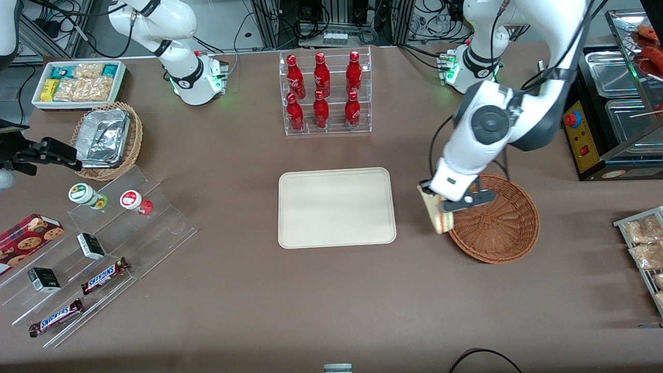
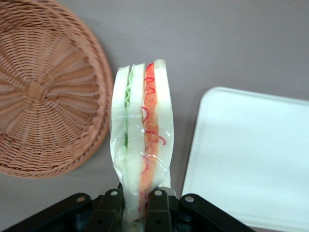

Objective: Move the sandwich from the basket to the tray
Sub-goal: 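Carry the sandwich with the left gripper over the cream tray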

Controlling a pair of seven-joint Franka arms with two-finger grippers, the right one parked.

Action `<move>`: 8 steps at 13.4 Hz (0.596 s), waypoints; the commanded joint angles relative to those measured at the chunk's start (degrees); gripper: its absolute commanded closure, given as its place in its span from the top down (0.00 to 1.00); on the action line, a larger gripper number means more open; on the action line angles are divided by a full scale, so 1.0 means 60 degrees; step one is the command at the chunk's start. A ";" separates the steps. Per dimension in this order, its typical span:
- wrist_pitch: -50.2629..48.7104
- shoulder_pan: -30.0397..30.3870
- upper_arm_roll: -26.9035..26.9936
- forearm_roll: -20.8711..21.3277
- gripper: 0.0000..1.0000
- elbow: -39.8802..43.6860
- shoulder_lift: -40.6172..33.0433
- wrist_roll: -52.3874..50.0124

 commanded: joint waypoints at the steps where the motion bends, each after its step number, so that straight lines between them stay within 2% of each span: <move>1: -0.0732 -0.0030 -0.0880 0.0552 0.00 0.1429 0.1250 -0.0171; 8: -0.0704 -0.2108 -0.0883 0.1314 0.00 0.3276 0.3272 -0.1358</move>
